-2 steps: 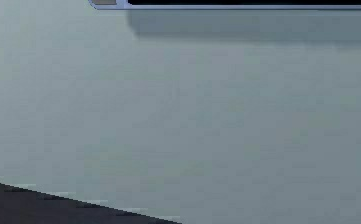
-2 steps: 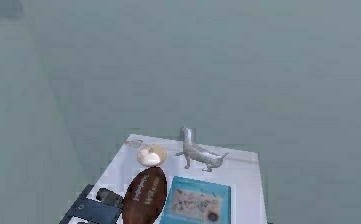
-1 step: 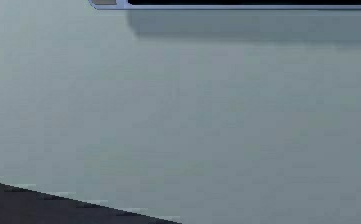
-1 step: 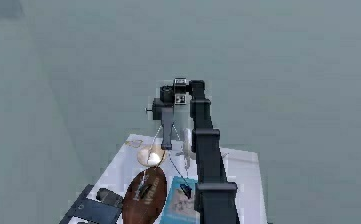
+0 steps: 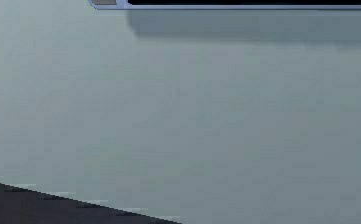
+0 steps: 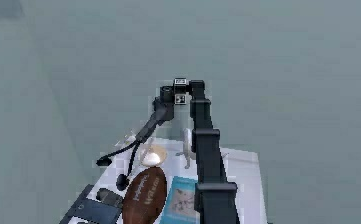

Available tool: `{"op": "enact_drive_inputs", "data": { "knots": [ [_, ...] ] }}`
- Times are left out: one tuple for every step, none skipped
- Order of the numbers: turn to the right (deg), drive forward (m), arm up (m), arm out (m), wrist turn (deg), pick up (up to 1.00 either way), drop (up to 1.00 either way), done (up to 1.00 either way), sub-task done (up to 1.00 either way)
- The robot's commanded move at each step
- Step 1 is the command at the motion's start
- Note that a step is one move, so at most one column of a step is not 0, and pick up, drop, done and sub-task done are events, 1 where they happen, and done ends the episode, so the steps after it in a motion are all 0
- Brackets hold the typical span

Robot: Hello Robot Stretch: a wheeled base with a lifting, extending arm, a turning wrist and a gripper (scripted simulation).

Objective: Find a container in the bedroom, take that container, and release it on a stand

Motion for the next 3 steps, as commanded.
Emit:
{"op": "enact_drive_inputs", "data": {
  "knots": [
    [0.0,0.0,0.0,0.0,45.0,0.0,0.0,0.0,0.0],
    [0.0,0.0,0.0,0.0,45.0,0.0,0.0,0.0,0.0],
    [0.0,0.0,0.0,0.0,12.0,0.0,0.0,0.0,0.0]
  ]
}}
